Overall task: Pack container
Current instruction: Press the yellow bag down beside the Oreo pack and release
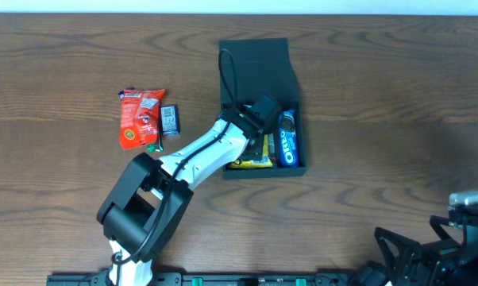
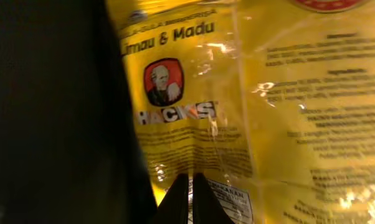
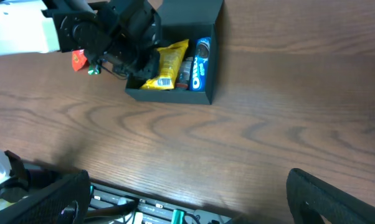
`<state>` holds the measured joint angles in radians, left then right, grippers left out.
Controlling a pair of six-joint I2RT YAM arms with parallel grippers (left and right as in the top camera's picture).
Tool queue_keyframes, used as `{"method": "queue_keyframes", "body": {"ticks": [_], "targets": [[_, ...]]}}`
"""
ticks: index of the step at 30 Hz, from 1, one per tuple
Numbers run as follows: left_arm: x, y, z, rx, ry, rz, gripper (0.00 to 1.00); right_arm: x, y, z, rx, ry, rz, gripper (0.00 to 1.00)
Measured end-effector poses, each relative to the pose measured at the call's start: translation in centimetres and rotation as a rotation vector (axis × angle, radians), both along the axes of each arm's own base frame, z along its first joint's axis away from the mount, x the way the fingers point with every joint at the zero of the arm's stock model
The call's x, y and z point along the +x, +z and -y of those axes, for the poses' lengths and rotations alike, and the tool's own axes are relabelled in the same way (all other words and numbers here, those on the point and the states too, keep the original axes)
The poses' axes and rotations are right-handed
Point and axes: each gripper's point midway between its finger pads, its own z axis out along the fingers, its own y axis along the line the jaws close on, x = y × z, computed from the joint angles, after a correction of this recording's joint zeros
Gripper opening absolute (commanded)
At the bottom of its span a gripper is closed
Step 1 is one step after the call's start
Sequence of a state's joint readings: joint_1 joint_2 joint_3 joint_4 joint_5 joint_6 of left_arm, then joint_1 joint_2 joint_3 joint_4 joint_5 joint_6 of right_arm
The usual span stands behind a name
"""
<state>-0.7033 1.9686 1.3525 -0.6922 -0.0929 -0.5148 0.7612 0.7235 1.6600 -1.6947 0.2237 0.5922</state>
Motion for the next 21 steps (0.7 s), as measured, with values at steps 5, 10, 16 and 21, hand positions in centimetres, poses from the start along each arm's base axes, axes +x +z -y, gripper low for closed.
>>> {"method": "queue_keyframes", "body": {"ticks": [5, 10, 16, 21], "targets": [[0.2, 0.1, -0.4, 0.022, 0.004, 0.016, 0.06, 0.0, 0.0, 0.0, 0.0, 0.0, 0.0, 0.99], [1.5, 3.1, 0.4, -0.039, 0.007, 0.11, 0.06, 0.0, 0.0, 0.0, 0.0, 0.0, 0.0, 0.99], [2.9, 8.5, 3.2, -0.234, -0.02, 0.227, 0.06, 0.0, 0.0, 0.0, 0.0, 0.0, 0.0, 0.99], [2.0, 7.3, 5.1, -0.295, -0.072, 0.159, 0.06, 0.0, 0.0, 0.0, 0.0, 0.001, 0.0, 0.99]]}}
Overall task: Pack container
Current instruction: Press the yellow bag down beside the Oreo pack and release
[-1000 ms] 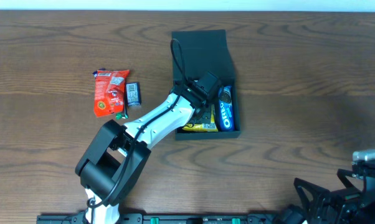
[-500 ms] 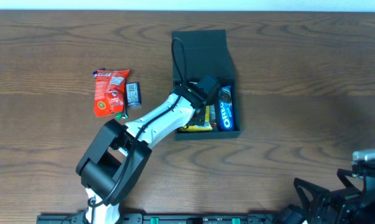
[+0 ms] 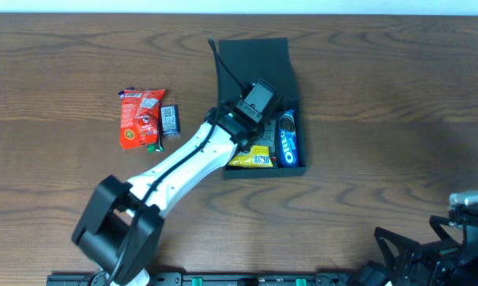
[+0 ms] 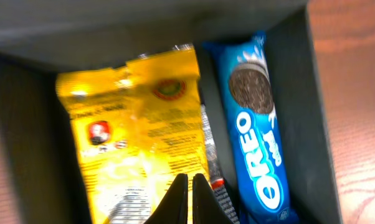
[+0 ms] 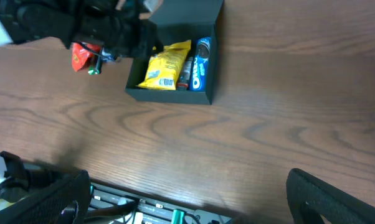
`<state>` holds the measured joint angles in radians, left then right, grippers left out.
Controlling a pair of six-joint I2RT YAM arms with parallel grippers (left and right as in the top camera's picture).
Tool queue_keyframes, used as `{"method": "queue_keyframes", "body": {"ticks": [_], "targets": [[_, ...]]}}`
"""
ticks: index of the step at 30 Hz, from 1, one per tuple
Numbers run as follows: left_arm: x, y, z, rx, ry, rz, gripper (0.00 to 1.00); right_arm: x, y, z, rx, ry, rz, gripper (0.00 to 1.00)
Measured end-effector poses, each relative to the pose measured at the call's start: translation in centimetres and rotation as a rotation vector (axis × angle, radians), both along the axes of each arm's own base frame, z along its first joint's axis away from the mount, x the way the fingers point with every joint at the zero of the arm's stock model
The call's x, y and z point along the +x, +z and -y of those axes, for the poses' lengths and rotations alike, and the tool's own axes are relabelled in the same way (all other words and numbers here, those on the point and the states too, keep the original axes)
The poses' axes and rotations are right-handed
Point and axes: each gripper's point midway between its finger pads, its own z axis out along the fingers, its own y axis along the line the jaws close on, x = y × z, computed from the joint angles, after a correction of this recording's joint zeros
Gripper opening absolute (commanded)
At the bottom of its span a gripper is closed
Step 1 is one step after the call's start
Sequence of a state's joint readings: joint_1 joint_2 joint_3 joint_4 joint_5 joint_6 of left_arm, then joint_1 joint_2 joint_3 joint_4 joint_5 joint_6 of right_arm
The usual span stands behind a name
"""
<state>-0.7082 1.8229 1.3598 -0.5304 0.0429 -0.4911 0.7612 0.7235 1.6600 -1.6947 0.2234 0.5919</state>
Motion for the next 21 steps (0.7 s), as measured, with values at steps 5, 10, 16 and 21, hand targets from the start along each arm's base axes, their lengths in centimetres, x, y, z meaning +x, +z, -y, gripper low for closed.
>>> {"method": "queue_keyframes", "body": {"ticks": [5, 10, 16, 21], "targets": [[-1.6, -3.7, 1.5, 0.016, -0.086, -0.095, 0.06, 0.0, 0.0, 0.0, 0.0, 0.0, 0.0, 0.99], [-2.1, -5.3, 2.5, 0.01, -0.153, -0.12, 0.06, 0.0, 0.0, 0.0, -0.001, 0.001, 0.0, 0.99], [-2.0, -6.3, 2.0, 0.053, -0.167, -0.117, 0.06, 0.0, 0.0, 0.0, -0.001, 0.0, 0.0, 0.99], [-1.7, -6.6, 0.3, 0.137, -0.121, -0.101, 0.06, 0.0, 0.0, 0.0, -0.001, 0.0, 0.0, 0.99]]}}
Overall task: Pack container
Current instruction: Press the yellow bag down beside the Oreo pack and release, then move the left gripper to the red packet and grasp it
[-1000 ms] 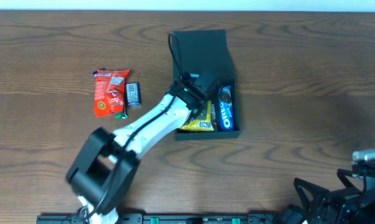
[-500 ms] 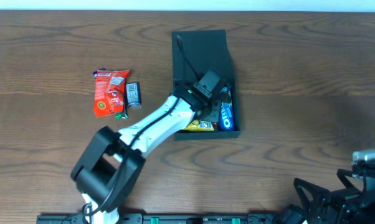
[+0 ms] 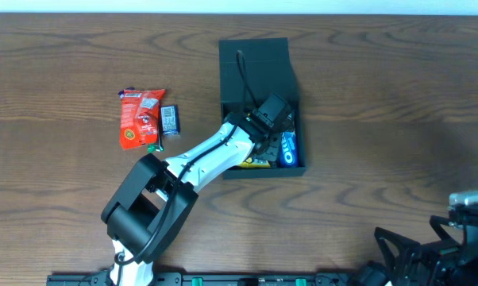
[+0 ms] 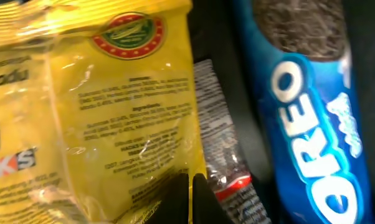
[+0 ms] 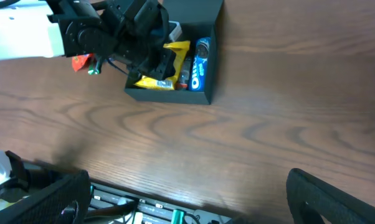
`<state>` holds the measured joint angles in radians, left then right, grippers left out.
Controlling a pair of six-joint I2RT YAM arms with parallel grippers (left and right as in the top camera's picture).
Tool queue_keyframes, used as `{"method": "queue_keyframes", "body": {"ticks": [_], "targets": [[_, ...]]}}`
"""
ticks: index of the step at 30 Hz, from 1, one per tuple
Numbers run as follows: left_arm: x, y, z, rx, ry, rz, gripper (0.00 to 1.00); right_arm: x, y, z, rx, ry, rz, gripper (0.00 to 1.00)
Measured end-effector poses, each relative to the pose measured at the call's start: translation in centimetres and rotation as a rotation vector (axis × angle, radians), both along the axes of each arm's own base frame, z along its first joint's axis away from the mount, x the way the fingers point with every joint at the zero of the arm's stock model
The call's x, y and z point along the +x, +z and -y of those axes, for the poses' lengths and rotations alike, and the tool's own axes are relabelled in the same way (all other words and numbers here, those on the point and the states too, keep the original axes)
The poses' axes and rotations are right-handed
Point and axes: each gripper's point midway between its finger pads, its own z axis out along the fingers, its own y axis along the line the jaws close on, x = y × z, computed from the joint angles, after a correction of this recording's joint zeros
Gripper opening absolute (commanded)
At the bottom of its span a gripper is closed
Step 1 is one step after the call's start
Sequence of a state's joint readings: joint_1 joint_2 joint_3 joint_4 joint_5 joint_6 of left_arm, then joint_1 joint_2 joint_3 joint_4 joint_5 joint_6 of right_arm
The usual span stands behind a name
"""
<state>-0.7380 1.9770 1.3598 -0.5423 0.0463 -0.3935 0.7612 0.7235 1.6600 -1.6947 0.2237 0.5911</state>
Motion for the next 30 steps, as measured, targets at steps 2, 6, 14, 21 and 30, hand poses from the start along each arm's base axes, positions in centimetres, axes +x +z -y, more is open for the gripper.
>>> {"method": "queue_keyframes", "body": {"ticks": [2, 6, 14, 21, 30], "targets": [[0.1, -0.1, -0.5, 0.026, 0.014, 0.007, 0.06, 0.0, 0.0, 0.0, 0.0, 0.0, 0.0, 0.99], [0.3, -0.1, -0.8, 0.041, 0.024, 0.017, 0.06, 0.0, 0.0, 0.0, 0.0, 0.0, 0.0, 0.99], [1.3, 1.5, 0.1, 0.01, 0.032, 0.044, 0.06, 0.0, 0.0, 0.0, 0.0, 0.0, 0.0, 0.99], [3.5, 9.3, -0.2, -0.096, 0.068, 0.178, 0.06, 0.0, 0.0, 0.0, 0.0, 0.0, 0.0, 0.99], [7.8, 14.9, -17.7, 0.015, 0.439, 0.228, 0.12, 0.0, 0.0, 0.0, -0.006, 0.006, 0.003, 0.99]]}}
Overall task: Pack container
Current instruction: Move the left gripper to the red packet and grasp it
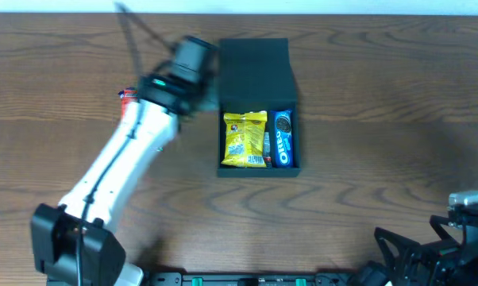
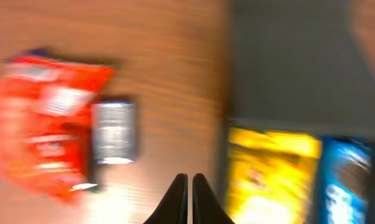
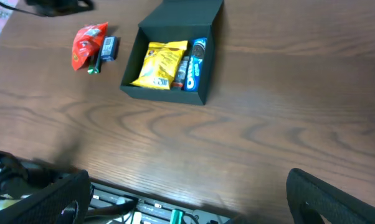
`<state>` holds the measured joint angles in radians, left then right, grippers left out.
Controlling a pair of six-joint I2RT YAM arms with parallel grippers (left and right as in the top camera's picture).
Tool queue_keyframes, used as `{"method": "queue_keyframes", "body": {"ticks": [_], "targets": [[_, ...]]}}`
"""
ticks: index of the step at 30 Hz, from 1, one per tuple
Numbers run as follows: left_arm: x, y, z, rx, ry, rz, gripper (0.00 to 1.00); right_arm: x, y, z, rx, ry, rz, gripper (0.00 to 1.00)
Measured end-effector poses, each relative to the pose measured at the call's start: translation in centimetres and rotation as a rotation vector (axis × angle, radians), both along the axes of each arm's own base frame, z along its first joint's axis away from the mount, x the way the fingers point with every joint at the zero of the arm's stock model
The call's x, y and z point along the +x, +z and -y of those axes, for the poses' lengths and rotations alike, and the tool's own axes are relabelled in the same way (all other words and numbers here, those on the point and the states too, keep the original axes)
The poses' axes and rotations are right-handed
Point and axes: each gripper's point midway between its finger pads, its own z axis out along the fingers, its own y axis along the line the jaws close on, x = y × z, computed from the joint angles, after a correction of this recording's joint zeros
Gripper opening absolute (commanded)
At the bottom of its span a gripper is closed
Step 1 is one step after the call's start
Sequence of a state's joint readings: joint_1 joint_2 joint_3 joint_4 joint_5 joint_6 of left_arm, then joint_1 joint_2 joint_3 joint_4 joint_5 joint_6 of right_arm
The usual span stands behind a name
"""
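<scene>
The black box (image 1: 258,167) stands mid-table with its lid (image 1: 256,63) folded open behind it. Inside lie a yellow sweets packet (image 1: 245,140), a small wrapped bar (image 1: 267,144) and a blue Oreo pack (image 1: 283,140). My left gripper (image 2: 189,180) is shut with nothing in it, up over the table between the box and a red snack packet (image 2: 45,140); the view is blurred. A small dark bar (image 2: 114,132) lies next to the red packet. My right gripper (image 3: 187,199) is open near the front right edge, far from the box.
A small green object (image 3: 93,70) lies by the red packet (image 3: 88,52). The left arm (image 1: 120,171) stretches from the front left towards the box's lid. Rails and cables run along the table's front edge (image 3: 150,208).
My left gripper was down in the box at the yellow packet's edge; now it is out of the box, higher and to the left, still shut. The box contents show uncovered. The right arm is unchanged.
My left gripper stood shut, low against the yellow packet in the box. Then it was higher over the box, then low again between the packet and the small wrapped bar. Now it is outside the box near the red packet, with the yellow packet lying flat inside.
</scene>
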<state>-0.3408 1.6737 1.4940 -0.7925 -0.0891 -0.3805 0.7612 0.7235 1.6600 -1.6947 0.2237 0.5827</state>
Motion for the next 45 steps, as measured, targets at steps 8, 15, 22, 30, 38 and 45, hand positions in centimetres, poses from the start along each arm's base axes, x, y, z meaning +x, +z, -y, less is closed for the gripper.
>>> {"method": "queue_keyframes", "body": {"ticks": [8, 15, 22, 30, 38, 45], "targets": [[0.6, -1.3, -10.7, 0.063, 0.079, -0.081, 0.79, 0.0, 0.0, 0.0, -0.002, 0.001, 0.001, 0.99], [-0.1, -6.2, -12.8, 0.072, 0.075, -0.223, 0.87, 0.0, 0.0, 0.0, -0.002, 0.001, 0.001, 0.99], [-1.2, -11.5, -12.6, 0.085, 0.008, -0.375, 0.92, 0.0, 0.0, 0.0, -0.007, 0.006, 0.004, 0.99], [-1.4, -13.6, -12.6, 0.093, -0.018, -0.427, 0.62, 0.0, 0.0, 0.0, -0.007, 0.006, 0.004, 0.99], [-1.6, -14.3, -12.7, 0.101, -0.032, -0.447, 0.24, 0.0, 0.0, 0.0, -0.007, 0.006, 0.004, 0.99], [-1.9, -14.2, -12.7, 0.099, -0.028, -0.458, 0.1, 0.0, 0.0, 0.0, -0.007, 0.006, 0.004, 0.99]]}}
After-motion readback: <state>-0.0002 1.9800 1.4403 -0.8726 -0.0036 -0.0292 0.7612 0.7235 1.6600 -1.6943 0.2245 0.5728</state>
